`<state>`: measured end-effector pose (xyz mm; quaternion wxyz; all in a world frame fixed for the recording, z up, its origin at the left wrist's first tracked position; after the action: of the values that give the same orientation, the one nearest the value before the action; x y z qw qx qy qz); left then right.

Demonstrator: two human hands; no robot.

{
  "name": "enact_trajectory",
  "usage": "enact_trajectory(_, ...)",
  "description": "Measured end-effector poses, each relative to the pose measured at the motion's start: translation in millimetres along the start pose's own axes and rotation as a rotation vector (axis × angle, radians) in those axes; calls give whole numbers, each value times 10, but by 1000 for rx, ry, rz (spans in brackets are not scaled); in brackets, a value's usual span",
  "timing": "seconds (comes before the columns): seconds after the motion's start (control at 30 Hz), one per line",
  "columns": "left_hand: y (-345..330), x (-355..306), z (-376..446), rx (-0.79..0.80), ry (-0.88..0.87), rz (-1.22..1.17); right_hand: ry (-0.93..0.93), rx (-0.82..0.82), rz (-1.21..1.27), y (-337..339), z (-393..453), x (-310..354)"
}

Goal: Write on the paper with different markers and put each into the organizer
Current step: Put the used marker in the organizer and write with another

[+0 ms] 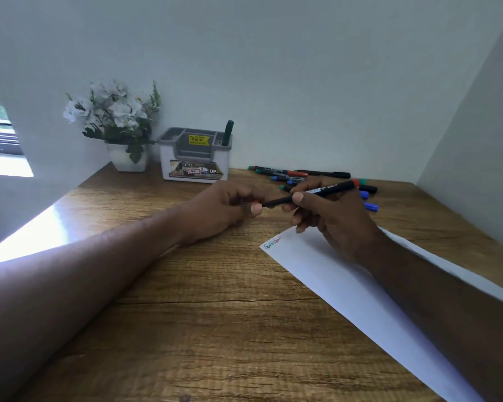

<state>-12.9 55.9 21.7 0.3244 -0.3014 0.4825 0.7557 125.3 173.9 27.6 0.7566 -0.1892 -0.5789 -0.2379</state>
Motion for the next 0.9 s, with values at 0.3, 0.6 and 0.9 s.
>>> enact_trajectory(0.3, -6, 20, 1, -2, 12, -67, -28, 41, -50, -64, -18, -38)
enact_trajectory(0.6, -59, 36, -10, 81, 96, -216, -45, 122, -167, -243, -61, -140)
enact_trajectory(0.9, -64, 0, -3, 3, 9, -227, -75, 186, -226, -241, -32, -129)
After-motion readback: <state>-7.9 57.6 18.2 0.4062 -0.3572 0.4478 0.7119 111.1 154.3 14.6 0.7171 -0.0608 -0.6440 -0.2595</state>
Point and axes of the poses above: each hand's wrist, its own z-axis towards the middle knuckle, its own y-axis out of the back of the hand, x = y × z, the point moved 5 cm from there along z, towards the middle knuckle, and after that the axes turned 5 degrees about -y, right-handed, at the moved point
